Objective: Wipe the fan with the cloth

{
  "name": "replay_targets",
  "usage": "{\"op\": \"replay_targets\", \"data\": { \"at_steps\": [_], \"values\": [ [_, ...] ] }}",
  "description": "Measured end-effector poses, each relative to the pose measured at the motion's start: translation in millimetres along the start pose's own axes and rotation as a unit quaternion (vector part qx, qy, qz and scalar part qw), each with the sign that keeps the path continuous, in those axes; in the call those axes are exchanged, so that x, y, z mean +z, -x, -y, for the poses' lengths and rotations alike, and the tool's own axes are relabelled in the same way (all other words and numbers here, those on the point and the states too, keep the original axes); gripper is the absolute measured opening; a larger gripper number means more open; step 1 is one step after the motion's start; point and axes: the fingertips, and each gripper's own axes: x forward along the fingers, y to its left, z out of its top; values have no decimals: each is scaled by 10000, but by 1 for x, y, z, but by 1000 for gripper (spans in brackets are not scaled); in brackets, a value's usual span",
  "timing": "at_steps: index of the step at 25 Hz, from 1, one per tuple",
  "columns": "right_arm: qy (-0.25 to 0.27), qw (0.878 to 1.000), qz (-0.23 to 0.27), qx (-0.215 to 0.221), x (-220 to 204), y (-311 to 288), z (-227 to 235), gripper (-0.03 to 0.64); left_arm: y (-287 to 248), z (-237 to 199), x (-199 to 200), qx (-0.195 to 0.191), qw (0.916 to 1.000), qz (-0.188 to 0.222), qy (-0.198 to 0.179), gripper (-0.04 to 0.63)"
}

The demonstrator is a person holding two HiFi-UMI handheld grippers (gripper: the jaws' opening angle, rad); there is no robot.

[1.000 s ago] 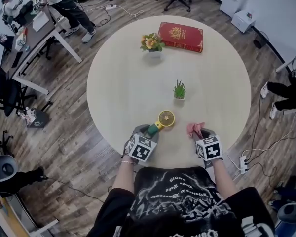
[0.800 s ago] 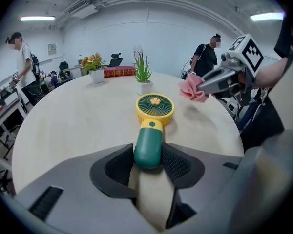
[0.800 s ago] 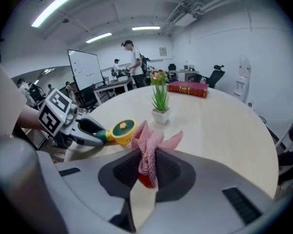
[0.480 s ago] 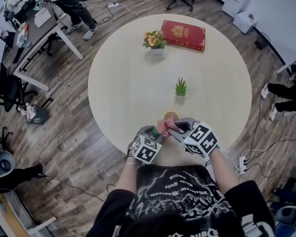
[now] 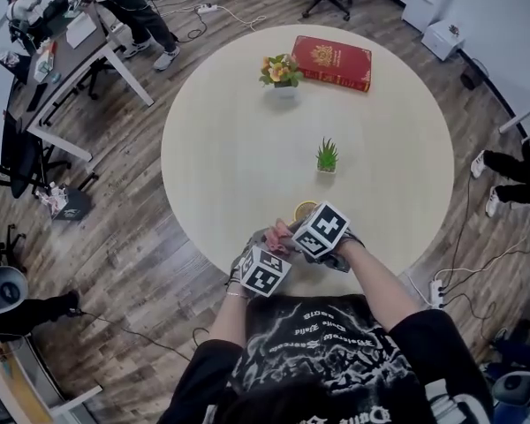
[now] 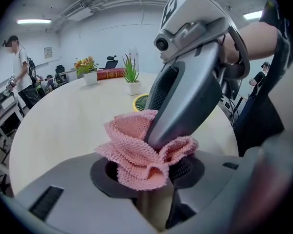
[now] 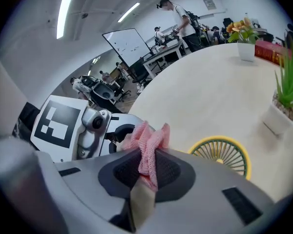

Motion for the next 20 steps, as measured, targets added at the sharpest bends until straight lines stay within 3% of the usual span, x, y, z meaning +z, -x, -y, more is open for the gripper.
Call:
{"op": "replay_targets", "data": {
  "at_steps": [9, 20],
  "values": [
    [518, 9960, -115, -716, 7, 6, 15, 58, -2, 0, 1, 61, 10000, 52, 17, 192],
    [1303, 9732, -79, -1895, 9, 42, 51, 58, -1, 0, 1, -13, 10000, 51, 63, 192]
  ]
}}
